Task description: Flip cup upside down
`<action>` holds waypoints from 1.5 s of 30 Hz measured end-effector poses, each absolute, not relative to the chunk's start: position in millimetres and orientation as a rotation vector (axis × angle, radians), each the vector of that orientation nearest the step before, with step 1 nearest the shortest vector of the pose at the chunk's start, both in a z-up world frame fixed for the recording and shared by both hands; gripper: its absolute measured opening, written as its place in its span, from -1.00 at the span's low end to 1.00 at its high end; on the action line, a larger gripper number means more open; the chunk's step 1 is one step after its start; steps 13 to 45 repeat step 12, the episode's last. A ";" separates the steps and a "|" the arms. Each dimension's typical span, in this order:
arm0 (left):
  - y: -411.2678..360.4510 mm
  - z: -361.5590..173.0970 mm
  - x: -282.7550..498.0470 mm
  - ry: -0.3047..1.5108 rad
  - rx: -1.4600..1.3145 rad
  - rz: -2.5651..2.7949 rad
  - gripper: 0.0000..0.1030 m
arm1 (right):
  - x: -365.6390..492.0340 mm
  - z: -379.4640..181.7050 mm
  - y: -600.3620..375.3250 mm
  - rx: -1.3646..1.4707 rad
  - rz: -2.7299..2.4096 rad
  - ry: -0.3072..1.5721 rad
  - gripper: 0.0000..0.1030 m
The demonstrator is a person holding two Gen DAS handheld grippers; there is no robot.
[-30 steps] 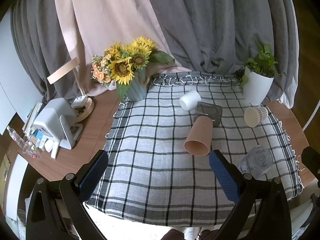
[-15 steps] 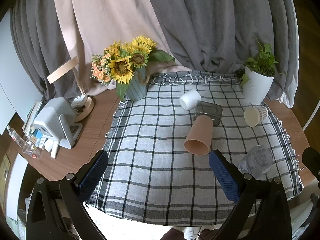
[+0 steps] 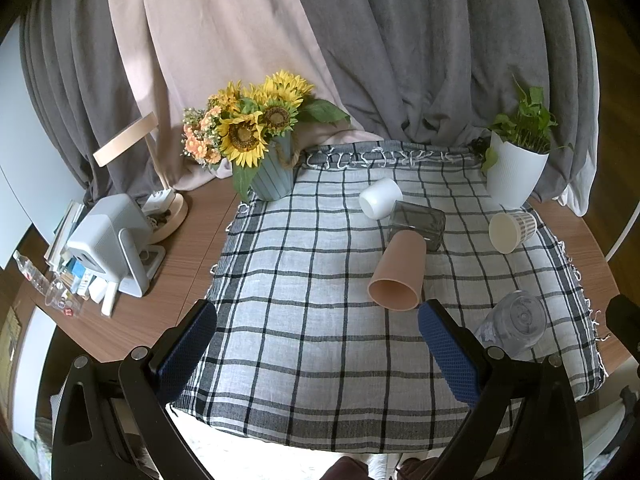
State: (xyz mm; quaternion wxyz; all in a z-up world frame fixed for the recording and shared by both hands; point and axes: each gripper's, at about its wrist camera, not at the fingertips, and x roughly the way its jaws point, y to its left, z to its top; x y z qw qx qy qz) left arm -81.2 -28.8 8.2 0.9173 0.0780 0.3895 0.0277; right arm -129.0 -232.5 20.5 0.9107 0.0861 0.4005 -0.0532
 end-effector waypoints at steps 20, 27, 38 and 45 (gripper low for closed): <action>-29.4 5.3 -81.9 0.805 0.160 0.057 0.99 | -128.8 20.4 -231.9 0.177 -0.109 0.826 0.97; -29.4 5.3 -81.9 0.805 0.160 0.057 0.99 | -128.8 20.4 -231.9 0.177 -0.109 0.826 0.97; -29.4 5.3 -81.9 0.805 0.160 0.057 0.99 | -128.8 20.4 -231.9 0.177 -0.109 0.826 0.97; -29.4 5.3 -81.9 0.805 0.160 0.057 0.99 | -128.8 20.4 -231.9 0.177 -0.109 0.826 0.97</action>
